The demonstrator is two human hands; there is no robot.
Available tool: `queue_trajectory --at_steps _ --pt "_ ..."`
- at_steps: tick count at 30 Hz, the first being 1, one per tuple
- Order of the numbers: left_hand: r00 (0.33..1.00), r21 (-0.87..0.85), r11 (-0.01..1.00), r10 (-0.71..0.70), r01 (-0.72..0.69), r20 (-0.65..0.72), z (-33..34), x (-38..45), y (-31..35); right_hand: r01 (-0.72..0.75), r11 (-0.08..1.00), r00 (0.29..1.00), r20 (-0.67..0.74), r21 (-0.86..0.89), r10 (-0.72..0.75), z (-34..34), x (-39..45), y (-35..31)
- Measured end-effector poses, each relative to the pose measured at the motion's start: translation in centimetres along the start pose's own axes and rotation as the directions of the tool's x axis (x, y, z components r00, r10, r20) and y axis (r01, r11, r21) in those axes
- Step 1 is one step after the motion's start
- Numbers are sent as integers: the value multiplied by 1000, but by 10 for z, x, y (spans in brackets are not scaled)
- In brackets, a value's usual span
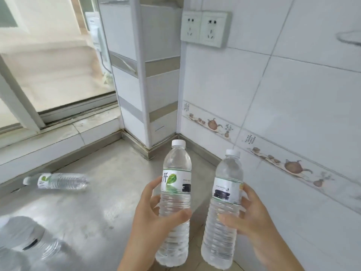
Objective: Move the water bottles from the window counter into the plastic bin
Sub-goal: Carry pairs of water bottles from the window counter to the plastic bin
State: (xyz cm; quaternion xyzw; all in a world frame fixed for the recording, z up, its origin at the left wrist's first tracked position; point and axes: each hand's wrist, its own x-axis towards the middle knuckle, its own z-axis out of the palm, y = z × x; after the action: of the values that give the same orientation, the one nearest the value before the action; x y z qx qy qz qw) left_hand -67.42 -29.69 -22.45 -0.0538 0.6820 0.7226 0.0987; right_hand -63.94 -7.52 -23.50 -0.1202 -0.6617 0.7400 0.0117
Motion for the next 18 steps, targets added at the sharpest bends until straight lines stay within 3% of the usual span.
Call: queue_trajectory --at_steps 9,18 --pt "943 58 998 14 -35 333 169 -76 -21 103 995 952 -292 14 -95 -171 -126 -9" --pt "795 129 991 -57 -27 604 320 -164 -42 125 992 833 -542 -7 -109 -304 -260 -5"
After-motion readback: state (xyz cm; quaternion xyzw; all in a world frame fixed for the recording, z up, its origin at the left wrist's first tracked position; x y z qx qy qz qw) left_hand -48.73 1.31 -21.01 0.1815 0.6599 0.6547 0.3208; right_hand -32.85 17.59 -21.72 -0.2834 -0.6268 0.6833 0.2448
